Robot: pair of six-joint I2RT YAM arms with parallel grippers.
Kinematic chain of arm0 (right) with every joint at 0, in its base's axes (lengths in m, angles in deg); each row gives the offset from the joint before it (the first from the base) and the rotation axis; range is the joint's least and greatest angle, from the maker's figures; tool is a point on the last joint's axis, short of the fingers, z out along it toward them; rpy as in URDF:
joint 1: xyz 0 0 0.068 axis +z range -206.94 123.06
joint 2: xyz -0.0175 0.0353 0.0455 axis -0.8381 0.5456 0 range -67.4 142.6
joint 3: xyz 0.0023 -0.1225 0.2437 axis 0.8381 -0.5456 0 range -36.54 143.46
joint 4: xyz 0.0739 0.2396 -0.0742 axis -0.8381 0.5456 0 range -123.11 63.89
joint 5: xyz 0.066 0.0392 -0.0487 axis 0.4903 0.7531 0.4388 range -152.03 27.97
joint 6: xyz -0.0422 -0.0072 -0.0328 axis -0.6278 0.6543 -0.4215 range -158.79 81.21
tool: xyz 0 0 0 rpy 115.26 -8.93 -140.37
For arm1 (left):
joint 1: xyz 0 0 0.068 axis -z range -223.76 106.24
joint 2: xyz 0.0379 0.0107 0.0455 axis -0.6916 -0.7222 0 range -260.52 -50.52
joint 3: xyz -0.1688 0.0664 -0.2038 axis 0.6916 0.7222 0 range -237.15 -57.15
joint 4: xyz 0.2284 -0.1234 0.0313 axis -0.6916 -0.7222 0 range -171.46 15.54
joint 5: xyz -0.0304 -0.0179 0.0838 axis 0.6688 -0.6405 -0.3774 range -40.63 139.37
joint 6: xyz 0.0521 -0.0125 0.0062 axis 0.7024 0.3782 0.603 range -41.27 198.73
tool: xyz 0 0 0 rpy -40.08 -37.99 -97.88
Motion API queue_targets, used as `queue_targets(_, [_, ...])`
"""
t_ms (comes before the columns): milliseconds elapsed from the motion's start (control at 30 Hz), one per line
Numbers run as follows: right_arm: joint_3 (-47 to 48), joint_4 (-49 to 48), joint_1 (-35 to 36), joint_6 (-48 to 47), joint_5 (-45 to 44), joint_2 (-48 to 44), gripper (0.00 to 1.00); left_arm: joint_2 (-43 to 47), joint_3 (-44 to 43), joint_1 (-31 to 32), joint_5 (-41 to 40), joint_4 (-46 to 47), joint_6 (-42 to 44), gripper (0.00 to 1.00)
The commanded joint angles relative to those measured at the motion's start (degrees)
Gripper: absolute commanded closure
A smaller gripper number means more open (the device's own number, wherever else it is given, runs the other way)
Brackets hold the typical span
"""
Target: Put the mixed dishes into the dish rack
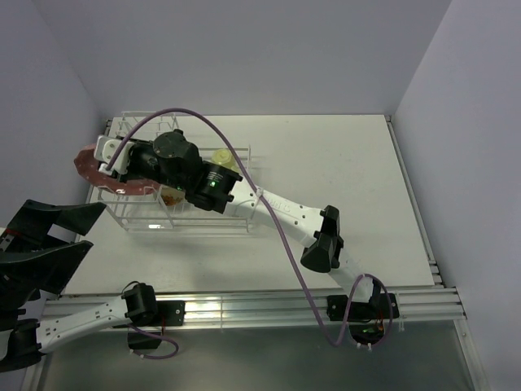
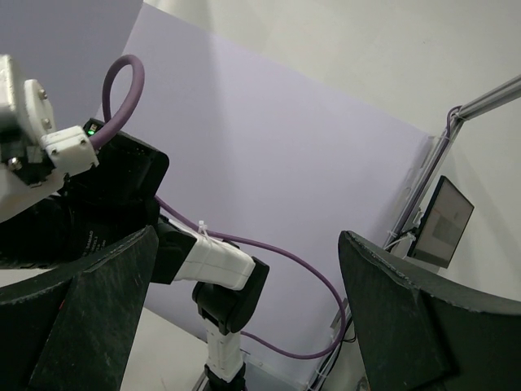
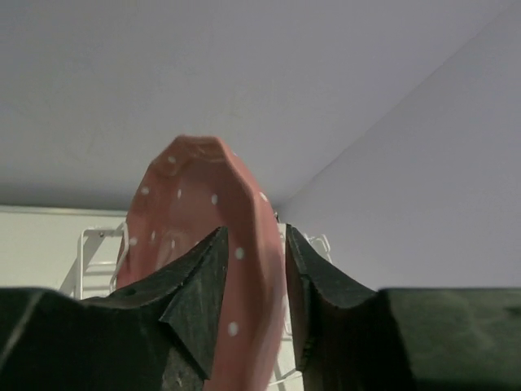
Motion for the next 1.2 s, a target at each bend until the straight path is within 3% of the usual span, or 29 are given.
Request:
queue_targets(0, [3.89,-5.05,-0.28,0.62,0.44,-0.33,0.57,0.62,-0.26,0.18,-0.5,-0.06,0.59,0.01])
queue_targets(433, [1.78,-6.89,-0.9,1.67,-1.32,-1.65,0.39,0.53,0.18,0.18,-1.03,0.03,0.94,0.01])
queue_targets(633, [-2.69,-12.59,-0.81,4.39,-10.27,-6.91,0.32,0.27,-0.08,0.18,-3.13,-1.46,0.5,0.01])
queue_targets(733, [-10.85,-15.49,-0.9,7.82,-16.93,-13.5,0.3,-0.86,0.1,0.18,-5.15,-2.43,-0.11,0.01])
queue_targets(900, [-22.63,-12.88,-1.25,18.35,-31.88,-24.12,0.25,-7.71,-1.66,0.18,-14.2,-10.5,-3.1,0.01])
queue_targets(1000, [-27.73,-2.35,-3.44,31.87,-39.98,-29.83,0.23,-14.21,-1.84,0.18,-15.96,-12.53,-4.77,0.01])
queue_targets(1033, [-29.49,4.38,-5.62,36.08,-39.82,-31.69,0.23,-17.28,-1.49,0.18,-16.93,-13.41,-5.21,0.01])
queue_targets(1067, [-31.94,7.58,-7.04,46.13,-36.86,-33.45,0.22,-18.61,-1.05,0.18,-17.54,-13.85,-6.26,0.01])
queue_targets(1167, [-45.46,13.14,-12.21,60.68,-25.81,-41.53,0.23,-22.57,2.9,0.18,-20.27,-12.46,-7.76,0.01])
